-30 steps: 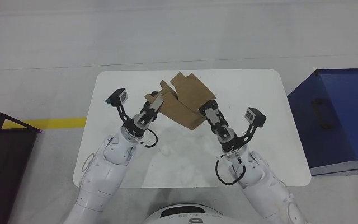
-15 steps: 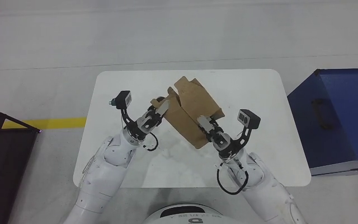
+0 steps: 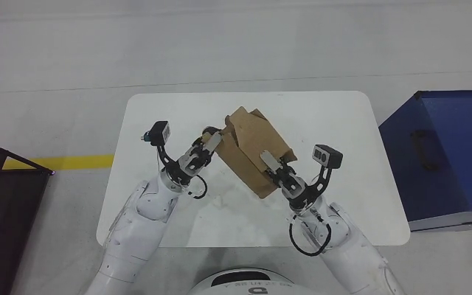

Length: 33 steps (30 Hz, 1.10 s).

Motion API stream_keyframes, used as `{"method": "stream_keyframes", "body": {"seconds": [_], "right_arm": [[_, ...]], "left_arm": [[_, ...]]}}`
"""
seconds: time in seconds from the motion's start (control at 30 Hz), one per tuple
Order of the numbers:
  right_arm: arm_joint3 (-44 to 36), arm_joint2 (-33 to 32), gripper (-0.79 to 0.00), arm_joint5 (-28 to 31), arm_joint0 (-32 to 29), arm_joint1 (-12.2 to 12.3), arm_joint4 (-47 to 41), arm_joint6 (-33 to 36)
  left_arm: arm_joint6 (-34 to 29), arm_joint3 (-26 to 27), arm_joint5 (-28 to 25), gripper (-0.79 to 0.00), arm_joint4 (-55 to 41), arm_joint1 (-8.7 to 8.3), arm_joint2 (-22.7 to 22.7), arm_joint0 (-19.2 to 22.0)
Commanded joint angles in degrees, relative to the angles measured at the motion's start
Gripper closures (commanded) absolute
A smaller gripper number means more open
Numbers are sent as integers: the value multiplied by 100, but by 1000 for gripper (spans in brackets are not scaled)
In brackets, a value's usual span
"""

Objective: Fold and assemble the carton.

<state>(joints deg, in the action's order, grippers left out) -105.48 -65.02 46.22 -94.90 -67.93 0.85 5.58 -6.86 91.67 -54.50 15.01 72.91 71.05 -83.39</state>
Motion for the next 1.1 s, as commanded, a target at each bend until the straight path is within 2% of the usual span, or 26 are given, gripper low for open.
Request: {"method": "stream_keyframes", "body": {"seconds": [0.0,0.13,0.27,0.33,0.4,0.67,0.8,1.07], "right_arm": [[37,-37,0,-12,9,0,-308,-25],[83,-99,0,-37,51,3,-679,53],[41,16,0,-37,95,-7,-908,268],[-6,142,0,-53,110,-16,-1105,425],[-50,289,0,-99,114,-19,-1379,647],[-95,494,0,-249,76,17,-2300,1479],[-62,354,0,-99,108,29,-2240,1584],[-73,381,0,-165,103,25,-2293,1566]], "left_arm": [[86,21,-130,-785,111,-9,71,-64],[12,108,-350,-785,105,-33,47,-201],[-379,40,-332,-785,291,-73,-30,-149],[-410,-32,-152,-785,637,-71,-2,-53],[-255,-52,56,-785,984,-48,-8,32],[250,-213,180,-785,1586,-8,-52,166],[469,-255,225,-785,1631,-10,3,113],[831,-186,242,-785,1372,-40,247,-108]]}}
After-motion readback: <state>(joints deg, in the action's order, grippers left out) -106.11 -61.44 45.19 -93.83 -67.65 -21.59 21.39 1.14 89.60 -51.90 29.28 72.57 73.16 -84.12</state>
